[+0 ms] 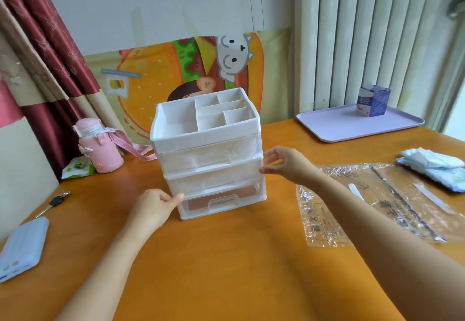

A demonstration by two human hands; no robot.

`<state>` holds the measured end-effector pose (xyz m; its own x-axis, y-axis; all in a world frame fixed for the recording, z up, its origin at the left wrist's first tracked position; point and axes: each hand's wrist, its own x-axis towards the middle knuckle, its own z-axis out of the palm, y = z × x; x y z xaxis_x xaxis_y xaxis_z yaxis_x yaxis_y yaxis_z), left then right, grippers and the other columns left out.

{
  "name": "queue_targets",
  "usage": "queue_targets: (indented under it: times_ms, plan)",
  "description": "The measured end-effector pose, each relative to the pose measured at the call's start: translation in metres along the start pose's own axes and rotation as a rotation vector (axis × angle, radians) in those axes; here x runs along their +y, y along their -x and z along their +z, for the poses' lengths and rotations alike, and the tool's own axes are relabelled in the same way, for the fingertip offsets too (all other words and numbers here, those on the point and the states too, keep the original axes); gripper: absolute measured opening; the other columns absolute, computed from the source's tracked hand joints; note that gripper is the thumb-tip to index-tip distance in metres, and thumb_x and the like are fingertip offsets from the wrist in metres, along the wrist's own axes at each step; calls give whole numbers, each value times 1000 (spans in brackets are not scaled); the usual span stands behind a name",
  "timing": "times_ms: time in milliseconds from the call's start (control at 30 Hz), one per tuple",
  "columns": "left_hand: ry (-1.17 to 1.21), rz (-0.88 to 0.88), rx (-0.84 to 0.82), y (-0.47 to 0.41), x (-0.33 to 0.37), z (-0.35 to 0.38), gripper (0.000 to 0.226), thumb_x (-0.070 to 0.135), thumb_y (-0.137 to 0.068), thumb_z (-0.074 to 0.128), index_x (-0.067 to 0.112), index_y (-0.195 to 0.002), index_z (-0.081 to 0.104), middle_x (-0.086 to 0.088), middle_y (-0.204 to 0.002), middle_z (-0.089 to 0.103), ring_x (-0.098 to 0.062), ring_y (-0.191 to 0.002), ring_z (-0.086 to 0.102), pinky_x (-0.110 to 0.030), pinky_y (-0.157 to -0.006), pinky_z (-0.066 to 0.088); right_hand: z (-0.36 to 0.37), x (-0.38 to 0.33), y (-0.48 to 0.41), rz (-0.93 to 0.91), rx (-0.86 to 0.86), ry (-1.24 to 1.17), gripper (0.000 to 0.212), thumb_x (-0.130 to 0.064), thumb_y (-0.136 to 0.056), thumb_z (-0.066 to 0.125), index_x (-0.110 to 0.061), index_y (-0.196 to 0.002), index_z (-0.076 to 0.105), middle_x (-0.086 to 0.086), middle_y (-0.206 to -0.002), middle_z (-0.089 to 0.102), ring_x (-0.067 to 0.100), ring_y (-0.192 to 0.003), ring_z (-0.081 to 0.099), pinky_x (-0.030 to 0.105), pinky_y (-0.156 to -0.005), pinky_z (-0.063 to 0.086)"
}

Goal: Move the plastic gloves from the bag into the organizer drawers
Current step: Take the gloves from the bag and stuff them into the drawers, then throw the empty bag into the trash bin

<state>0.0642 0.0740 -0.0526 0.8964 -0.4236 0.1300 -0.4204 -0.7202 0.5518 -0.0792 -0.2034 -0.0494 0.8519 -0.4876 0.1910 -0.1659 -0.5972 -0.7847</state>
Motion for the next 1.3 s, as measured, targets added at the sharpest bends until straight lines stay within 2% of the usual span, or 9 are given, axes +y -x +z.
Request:
queue_targets:
  times_ms: [167,367,667,800,900,1000,1067,1167,1300]
  plan:
    - [-126,79,-117,44,52,19,37,46,-89,61,17,-68,69,6,-59,70,-7,-56,66,-27,-66,56,-70,34,37,247,114,147,56,-37,-83,71,-13,-130,52,5,-124,58,19,-105,58,28,-80,48]
    - [213,94,-517,64,135,102,52,52,-82,68,13,-116,59,1,-101,67,-12,-87,67,-35,-88,55,-132,102,122,665,35,568,115,-79,-60,64,-16,-148,25,12,-151,33,32,-135,35,44,-107,35]
    - [550,-69,-796,90,222,158,67,25,-77,76,10,-136,49,-12,-149,40,-27,-137,37,-41,-110,31,-108,105,202,505,-134,617,118,-93,-54,42,-41,-150,-3,7,-159,-16,37,-145,-4,54,-116,6]
    - [753,-169,-898,103,229,161,36,-8,-89,54,3,-124,57,-14,-101,64,-15,-73,64,-21,-61,53,-113,90,229,241,-63,609,127,-91,-39,43,-48,-146,-9,-3,-154,-32,28,-139,-32,49,-117,-10]
    - [967,-129,-1038,123,247,148,24,-8,-92,48,-2,-112,58,-13,-82,65,-10,-45,58,-17,-42,46,-111,76,253,6,74,489,99,-57,-74,68,-57,-142,-3,-23,-155,-14,7,-145,-10,32,-117,5]
    - [1260,46,-1220,158,272,126,26,16,-90,55,1,-107,67,-19,-95,70,-18,-67,71,-21,-50,56,-115,67,277,-120,491,217,64,-15,-90,63,-53,-132,34,-29,-136,44,-14,-112,46,11,-94,42]
    - [1259,258,-1306,177,286,121,46,44,-85,59,11,-115,69,-18,-115,66,-24,-89,70,-28,-70,59,-128,68,293,-134,745,-46,34,-7,-90,61,-33,-112,61,-13,-103,68,4,-93,63,27,-79,53]
    - [997,525,-1284,219,311,135,50,53,-84,62,17,-118,68,-9,-121,67,-23,-111,64,-37,-95,51,-158,80,333,-140,945,-397,12,-10,-88,56,-8,-98,62,7,-81,68,27,-69,64,39,-62,55]
    - [350,886,-959,274,339,179,25,41,-91,62,25,-110,69,10,-119,65,-4,-114,57,-24,-94,40,-195,119,396,89,1277,-728,27,-1,-80,50,-16,-57,51,-7,-47,40,10,-44,35,24,-46,27]
